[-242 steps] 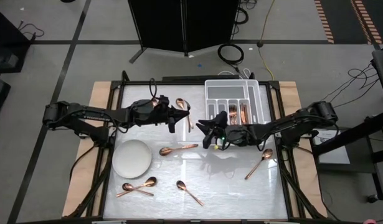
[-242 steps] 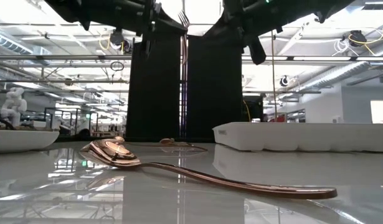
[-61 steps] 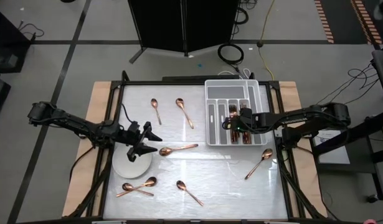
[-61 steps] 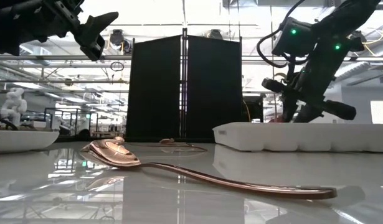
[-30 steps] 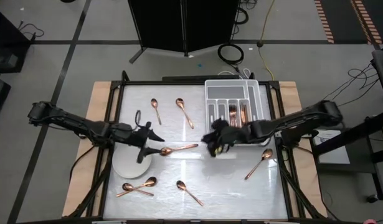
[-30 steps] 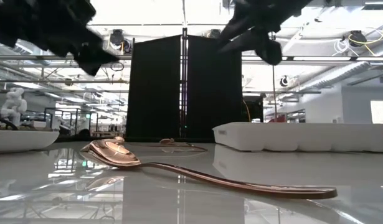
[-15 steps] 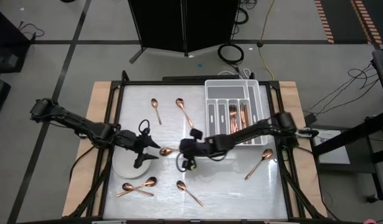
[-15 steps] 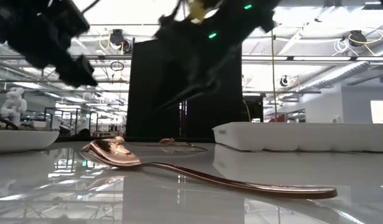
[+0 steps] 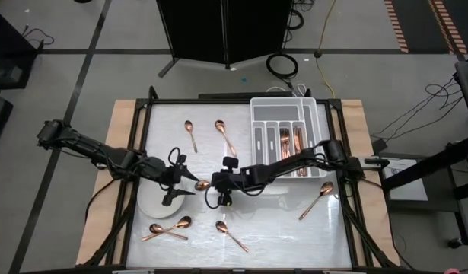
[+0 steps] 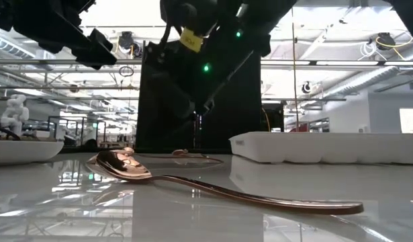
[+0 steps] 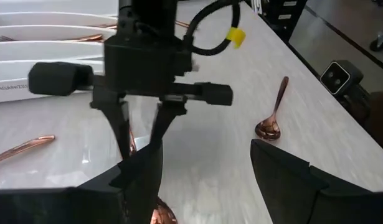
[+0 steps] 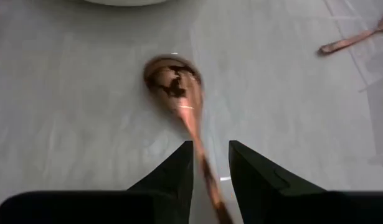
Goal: Sort silverware
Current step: Put the bronze spoon into the silverware tray
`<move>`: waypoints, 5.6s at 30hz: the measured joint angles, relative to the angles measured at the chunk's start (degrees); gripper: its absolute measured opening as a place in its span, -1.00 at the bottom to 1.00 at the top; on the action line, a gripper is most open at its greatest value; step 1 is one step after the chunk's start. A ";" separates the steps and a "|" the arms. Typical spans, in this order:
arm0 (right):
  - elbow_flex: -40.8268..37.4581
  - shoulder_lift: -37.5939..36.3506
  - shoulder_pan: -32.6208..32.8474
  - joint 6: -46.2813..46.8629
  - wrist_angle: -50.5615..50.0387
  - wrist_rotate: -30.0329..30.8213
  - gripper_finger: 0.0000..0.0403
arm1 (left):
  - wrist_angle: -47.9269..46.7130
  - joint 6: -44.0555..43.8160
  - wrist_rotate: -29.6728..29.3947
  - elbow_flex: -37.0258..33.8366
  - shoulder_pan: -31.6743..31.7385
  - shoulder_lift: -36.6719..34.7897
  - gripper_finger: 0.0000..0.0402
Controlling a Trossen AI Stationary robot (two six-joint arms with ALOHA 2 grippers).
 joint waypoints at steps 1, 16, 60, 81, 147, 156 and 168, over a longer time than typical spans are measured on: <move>-0.02 0.00 -0.22 -0.23 -0.02 -0.06 -0.54 | -0.28 -0.09 -0.04 0.00 0.00 0.00 0.20; -0.06 2.95 0.56 -10.10 1.43 2.37 -0.54 | -1.10 0.33 -0.37 -0.02 0.00 0.00 0.20; -23.23 -16.33 3.62 -2.89 53.33 -17.07 -1.00 | 28.52 18.06 30.15 -7.13 5.19 -10.75 0.20; -21.83 -14.36 5.75 -2.71 57.75 -22.50 -1.00 | 49.09 22.61 17.72 -7.08 1.22 7.38 0.20; -21.68 -10.21 3.79 -2.00 55.94 -3.98 -0.61 | 37.46 28.13 -13.76 -1.39 -1.14 8.23 -0.99; -21.75 -10.21 3.87 -2.79 52.61 0.70 -0.64 | 19.78 19.55 -19.37 5.12 -1.20 8.04 -1.00; -21.75 -10.21 4.14 -2.79 50.73 4.95 -0.64 | 18.85 15.71 -22.64 5.49 -1.18 8.09 -1.00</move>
